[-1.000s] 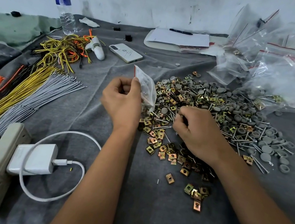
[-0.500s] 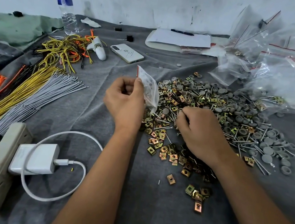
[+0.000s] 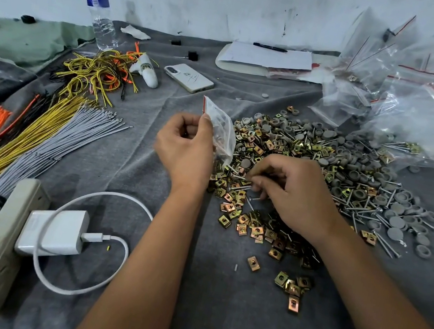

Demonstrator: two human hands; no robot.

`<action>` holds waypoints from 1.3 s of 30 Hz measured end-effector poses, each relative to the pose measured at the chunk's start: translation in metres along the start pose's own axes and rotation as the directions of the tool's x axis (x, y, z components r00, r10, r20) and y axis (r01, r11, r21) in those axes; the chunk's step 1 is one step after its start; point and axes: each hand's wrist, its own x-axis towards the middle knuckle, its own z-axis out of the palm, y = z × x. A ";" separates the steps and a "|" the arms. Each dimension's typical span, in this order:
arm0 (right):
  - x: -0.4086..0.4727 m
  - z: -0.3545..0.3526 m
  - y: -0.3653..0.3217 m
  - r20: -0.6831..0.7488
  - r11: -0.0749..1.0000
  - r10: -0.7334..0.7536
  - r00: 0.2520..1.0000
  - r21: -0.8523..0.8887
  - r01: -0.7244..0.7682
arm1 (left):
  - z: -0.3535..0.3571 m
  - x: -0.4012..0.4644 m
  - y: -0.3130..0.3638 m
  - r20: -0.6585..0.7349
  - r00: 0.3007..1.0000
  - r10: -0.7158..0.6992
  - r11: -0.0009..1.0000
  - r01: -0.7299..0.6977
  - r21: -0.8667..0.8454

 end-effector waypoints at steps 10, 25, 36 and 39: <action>-0.001 0.002 0.000 0.041 0.998 0.040 0.998 0.056 -0.042 | 0.001 0.000 -0.001 0.018 1.000 0.001 1.000 -0.001 0.002; 0.003 -0.001 0.002 0.038 0.995 0.097 0.995 -0.036 -0.095 | 0.004 -0.005 -0.003 0.112 0.994 0.009 1.000 -0.012 0.024; 0.005 0.002 -0.010 0.091 0.869 -0.128 0.988 -0.469 0.155 | 0.004 -0.008 0.001 0.091 0.993 0.081 0.995 -0.085 0.045; 0.012 0.009 -0.014 0.188 0.855 -0.129 0.974 -0.476 0.205 | 0.004 -0.007 0.001 0.082 0.995 0.063 0.997 -0.066 0.039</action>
